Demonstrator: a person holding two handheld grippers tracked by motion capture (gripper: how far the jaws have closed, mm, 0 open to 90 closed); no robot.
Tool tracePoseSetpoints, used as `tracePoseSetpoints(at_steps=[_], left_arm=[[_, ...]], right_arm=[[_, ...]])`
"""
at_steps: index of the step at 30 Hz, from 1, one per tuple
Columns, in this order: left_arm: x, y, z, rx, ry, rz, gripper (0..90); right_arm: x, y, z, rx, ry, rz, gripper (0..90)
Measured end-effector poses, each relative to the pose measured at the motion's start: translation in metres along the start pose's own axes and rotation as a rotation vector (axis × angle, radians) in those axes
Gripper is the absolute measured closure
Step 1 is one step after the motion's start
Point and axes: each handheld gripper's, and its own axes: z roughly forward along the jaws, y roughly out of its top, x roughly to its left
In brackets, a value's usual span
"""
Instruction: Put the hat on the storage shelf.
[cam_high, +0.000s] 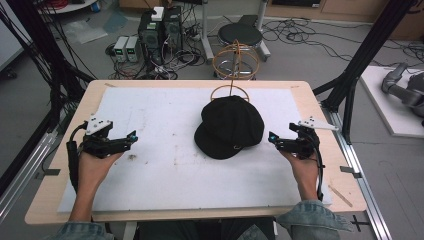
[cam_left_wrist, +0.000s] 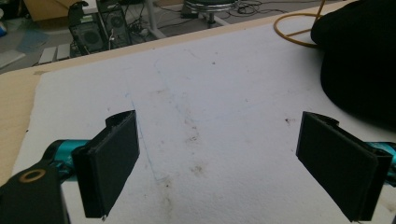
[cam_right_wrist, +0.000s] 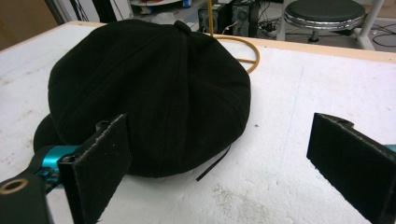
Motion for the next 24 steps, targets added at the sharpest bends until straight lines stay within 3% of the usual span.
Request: tracePoseSetpoints(at_steps=[24], left_arm=[[-0.0010, 0.0016, -0.0026, -0.009, -0.006, -0.003, 13.6]], right_arm=[[-0.0009, -0.0007, 0.0017, 0.000, -0.003, 0.001, 6.6]])
